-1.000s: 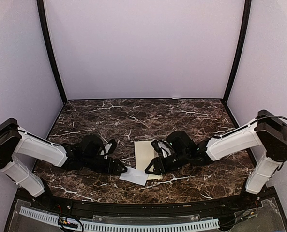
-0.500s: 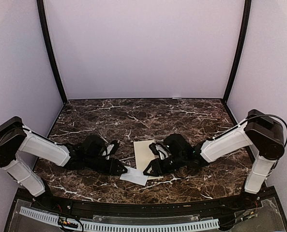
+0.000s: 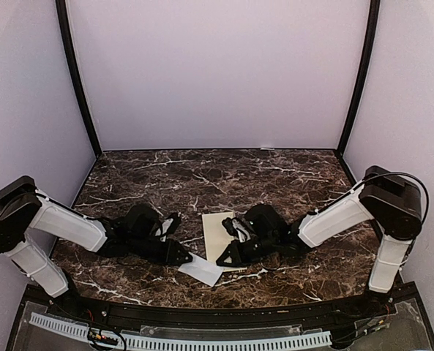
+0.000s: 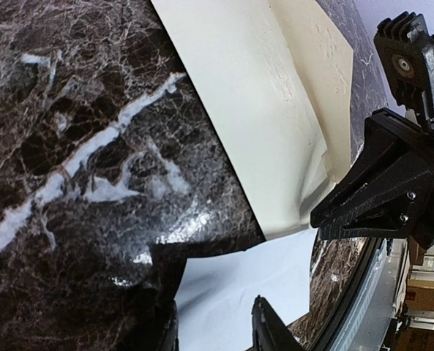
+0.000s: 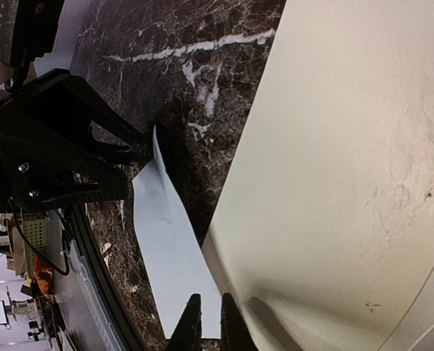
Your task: Place the letter into the envelope and seal it
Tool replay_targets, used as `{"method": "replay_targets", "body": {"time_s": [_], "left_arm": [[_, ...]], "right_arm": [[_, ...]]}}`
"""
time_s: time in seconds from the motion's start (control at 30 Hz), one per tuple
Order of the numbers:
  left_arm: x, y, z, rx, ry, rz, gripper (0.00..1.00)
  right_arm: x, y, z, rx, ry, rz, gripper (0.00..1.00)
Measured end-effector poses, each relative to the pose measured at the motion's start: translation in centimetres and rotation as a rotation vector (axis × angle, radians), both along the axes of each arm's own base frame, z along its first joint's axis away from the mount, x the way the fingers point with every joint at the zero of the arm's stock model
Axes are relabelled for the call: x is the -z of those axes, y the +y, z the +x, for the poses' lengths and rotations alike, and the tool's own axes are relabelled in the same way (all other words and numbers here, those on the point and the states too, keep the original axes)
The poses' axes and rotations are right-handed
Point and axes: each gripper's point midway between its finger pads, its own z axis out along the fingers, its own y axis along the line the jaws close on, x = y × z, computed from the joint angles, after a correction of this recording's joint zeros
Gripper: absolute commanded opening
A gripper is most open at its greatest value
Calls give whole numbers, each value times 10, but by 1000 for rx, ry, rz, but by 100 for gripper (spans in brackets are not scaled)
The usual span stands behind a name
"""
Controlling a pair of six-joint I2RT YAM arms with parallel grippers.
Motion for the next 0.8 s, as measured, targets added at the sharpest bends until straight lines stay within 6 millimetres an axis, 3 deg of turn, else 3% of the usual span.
{"method": "replay_targets", "body": {"time_s": [0.13,0.27,0.43,0.57,0.7,0.8], "left_arm": [[-1,-1,1,0,-5,-5,34],[-1,-1,1,-2,-4,-8,35],[-2,3,1,-17,-10,1,49],[-24,10,3,-48,-52,-8,56],[-51,12,3,-80,-69,-63,57],[-53,15,-6,-100,-26,-92,57]], "right_arm": [[-5,5,0,-8,4,33,2],[-9,8,-1,-17,9,57,16],[-5,6,-1,-23,-7,33,33],[-3,3,-1,-54,-37,-7,37],[-17,14,6,-96,-87,-9,41],[-29,26,13,-127,-128,7,43]]}}
